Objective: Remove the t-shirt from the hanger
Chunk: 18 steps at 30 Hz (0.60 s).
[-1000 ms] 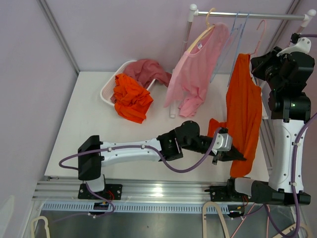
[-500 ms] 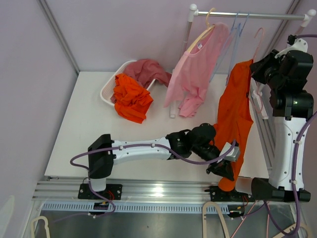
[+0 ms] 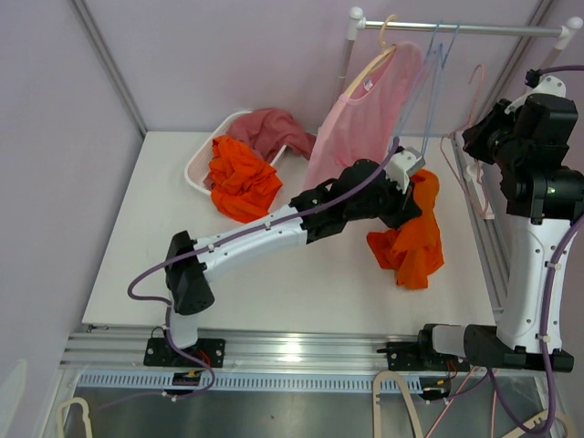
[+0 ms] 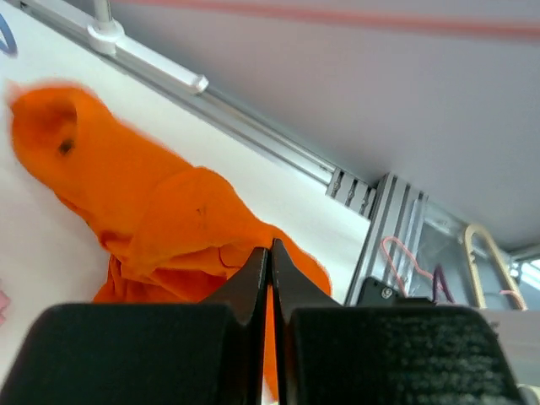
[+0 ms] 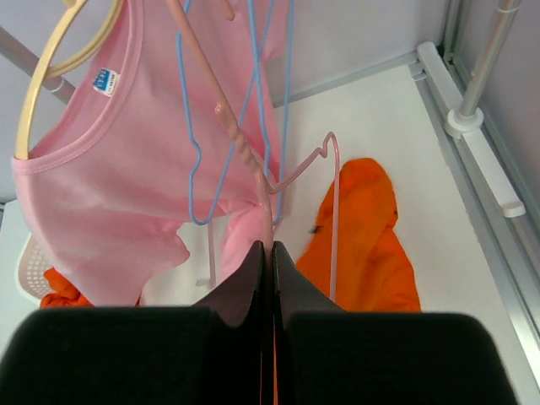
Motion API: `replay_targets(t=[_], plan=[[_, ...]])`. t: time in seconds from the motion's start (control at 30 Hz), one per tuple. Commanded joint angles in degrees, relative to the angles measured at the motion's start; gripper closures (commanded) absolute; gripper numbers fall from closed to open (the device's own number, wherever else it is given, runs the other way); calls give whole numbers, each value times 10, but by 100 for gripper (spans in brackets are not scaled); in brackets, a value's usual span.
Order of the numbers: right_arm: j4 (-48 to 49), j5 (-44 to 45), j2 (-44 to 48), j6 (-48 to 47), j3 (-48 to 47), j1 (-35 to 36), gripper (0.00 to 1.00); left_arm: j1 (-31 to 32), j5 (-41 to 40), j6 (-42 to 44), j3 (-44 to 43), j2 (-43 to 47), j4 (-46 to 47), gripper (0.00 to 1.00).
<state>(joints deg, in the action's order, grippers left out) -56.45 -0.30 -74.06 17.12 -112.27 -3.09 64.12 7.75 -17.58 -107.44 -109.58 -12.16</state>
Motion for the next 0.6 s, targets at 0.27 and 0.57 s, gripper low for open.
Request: replay_targets(t=[0.27,0.57], plan=[[169,101,12,-31,22,3,100,7,215,11,72,101,-52,99],[286,85,-68,-51,2,-7,100,-57,188,63,-50,164,-243,99]])
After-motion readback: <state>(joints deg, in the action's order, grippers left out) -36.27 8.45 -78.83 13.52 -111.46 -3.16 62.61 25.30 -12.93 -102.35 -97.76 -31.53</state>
